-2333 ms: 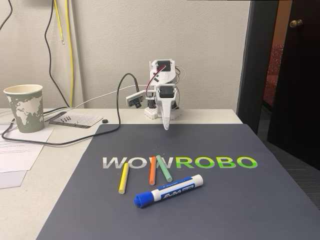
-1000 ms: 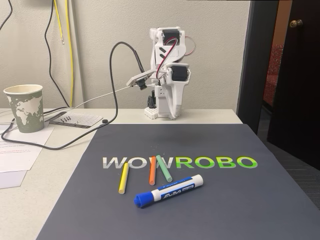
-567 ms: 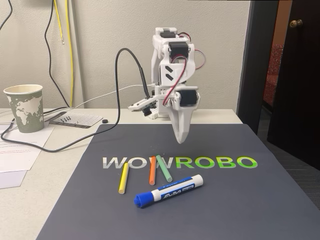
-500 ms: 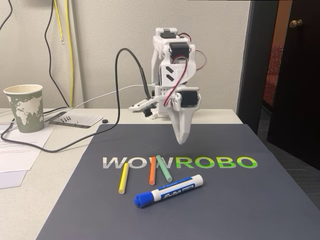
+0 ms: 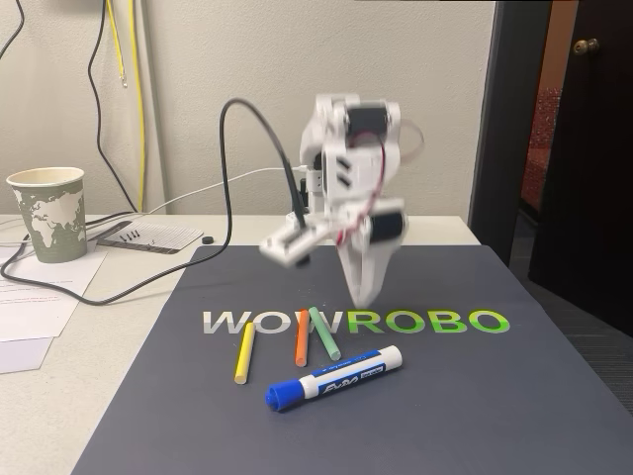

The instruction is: Pick up the blue marker.

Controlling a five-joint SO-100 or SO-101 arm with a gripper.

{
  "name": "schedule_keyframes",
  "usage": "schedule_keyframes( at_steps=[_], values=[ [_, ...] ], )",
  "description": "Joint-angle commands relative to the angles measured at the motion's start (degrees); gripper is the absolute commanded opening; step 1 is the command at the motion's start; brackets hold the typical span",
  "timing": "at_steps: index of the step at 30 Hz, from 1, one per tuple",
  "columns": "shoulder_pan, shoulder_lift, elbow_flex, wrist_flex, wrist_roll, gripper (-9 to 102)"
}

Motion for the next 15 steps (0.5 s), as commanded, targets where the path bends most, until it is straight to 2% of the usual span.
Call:
schedule_keyframes(
  at_steps=[1, 6, 10, 15],
  values=[
    [-0.09, -2.37, -14.59, -0.18, 0.44, 0],
    [-0.18, 2.11, -3.69, -7.38, -0.44, 0],
    [-0.18, 0.97, -3.34, -11.07, -1.85, 0],
    [0.53, -0.35, -3.34, -12.92, -4.66, 14]
  ],
)
